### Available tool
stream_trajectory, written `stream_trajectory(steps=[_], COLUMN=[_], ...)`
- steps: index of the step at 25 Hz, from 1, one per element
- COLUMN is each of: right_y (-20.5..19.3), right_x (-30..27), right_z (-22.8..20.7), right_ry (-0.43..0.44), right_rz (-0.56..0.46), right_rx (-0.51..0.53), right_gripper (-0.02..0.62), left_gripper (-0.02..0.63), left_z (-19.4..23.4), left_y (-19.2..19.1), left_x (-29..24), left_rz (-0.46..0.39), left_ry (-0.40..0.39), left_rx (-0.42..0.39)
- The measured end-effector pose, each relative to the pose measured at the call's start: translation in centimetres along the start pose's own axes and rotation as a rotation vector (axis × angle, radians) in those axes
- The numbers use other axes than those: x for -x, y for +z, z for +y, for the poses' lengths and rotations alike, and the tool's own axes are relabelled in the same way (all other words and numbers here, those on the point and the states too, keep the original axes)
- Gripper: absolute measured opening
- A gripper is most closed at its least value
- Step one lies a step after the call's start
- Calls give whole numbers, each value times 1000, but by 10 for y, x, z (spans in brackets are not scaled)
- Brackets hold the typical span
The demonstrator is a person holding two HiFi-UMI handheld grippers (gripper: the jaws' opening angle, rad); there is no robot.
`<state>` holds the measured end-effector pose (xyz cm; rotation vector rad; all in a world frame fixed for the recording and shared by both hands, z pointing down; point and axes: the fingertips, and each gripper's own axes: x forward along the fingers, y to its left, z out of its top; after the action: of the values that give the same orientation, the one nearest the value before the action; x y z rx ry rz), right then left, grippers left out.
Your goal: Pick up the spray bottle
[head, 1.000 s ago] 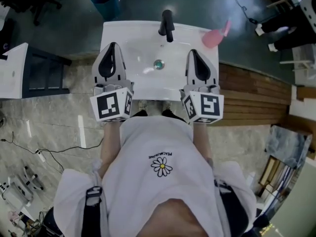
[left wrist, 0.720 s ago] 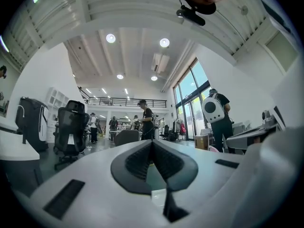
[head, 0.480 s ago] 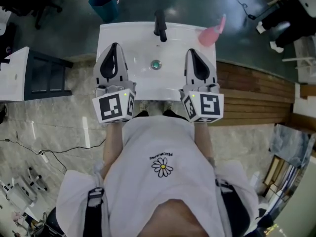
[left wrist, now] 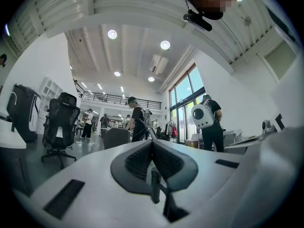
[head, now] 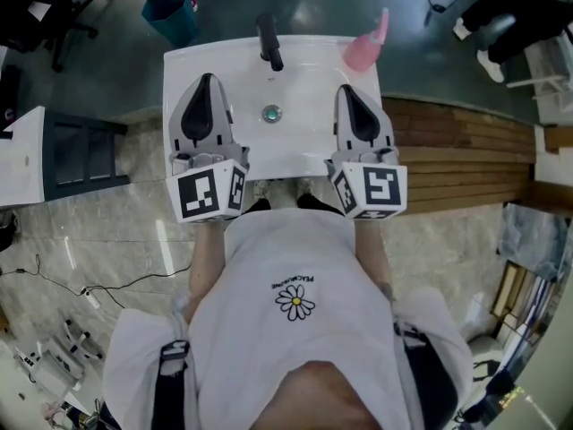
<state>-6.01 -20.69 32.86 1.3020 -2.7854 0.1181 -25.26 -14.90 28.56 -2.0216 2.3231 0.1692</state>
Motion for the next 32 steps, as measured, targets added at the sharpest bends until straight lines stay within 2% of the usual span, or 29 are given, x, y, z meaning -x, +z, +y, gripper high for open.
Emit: stream_trajectory(steps=[6,10,14,22,29,32], right_y=[-4,-4,-6,-15,-24,-27], right_x=[10,20,30,46,53,57], right_z=[-17,-32,-50,-85,-101,-109], right_ry=[-51,-87,-130,-198,-225,-237], right_rz=[2,-2,5,15,23,26], right_rx=[-6,-10,-18,-44,-70,-76], right_gripper=[29,29,29,29,29,29], left_gripper=[34,91,180,282,299,299], left_z=[-38,-67,-99,-152,-202,-219], left_y=[-2,-2,-2,-10,-27,-40], left_x=[-21,-36,-52,-87,-110,-121], left_rz=[16,25,30,52,104,142], left_ry=[-128,-216,-322,-432,-548,-584], left_rx=[-35,-25,-17,3,44,27])
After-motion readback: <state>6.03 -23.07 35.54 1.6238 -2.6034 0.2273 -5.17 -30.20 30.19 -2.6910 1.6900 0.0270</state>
